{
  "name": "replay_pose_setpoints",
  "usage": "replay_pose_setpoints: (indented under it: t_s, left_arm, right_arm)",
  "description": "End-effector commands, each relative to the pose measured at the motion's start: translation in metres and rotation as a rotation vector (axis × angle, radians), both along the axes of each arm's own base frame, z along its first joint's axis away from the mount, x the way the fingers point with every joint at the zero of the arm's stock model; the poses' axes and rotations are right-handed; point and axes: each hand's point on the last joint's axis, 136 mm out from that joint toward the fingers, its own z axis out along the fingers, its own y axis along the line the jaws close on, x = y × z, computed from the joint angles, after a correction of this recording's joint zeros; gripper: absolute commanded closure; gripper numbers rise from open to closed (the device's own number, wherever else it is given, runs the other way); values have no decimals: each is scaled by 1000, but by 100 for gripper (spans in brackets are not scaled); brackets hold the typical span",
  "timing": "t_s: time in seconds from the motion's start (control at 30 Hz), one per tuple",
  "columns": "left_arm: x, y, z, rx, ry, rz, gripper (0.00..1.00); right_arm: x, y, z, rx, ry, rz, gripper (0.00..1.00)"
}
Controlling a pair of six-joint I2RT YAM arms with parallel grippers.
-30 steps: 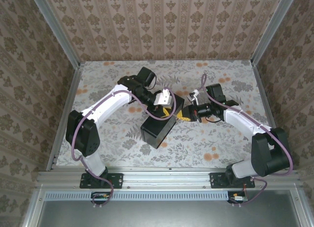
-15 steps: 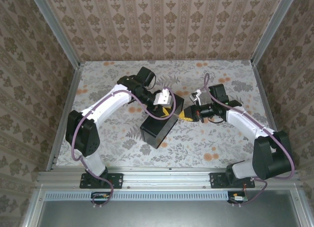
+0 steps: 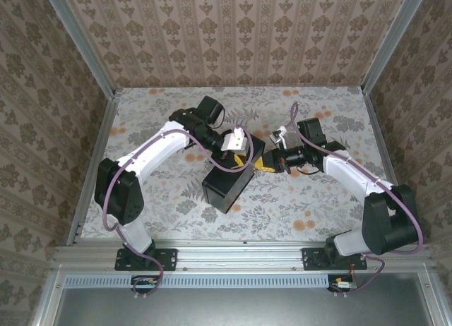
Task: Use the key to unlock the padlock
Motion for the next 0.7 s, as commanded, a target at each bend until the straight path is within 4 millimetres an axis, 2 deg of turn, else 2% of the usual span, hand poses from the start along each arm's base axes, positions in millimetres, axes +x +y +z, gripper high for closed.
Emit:
replay_pose_setpoints:
  t_s: [0.0, 0.4, 0.67]
  left_arm:
    - [-7, 2, 16, -31, -11, -7, 89]
    - [-9, 1, 17, -37, -10, -14, 89]
    - [-10, 0, 17, -30, -14, -16, 89]
  right_arm:
    - [-1, 2, 4, 14, -1, 14, 100]
    - [5, 2, 1, 13, 0, 4, 100]
    - [7, 3, 6, 27, -17, 1, 100]
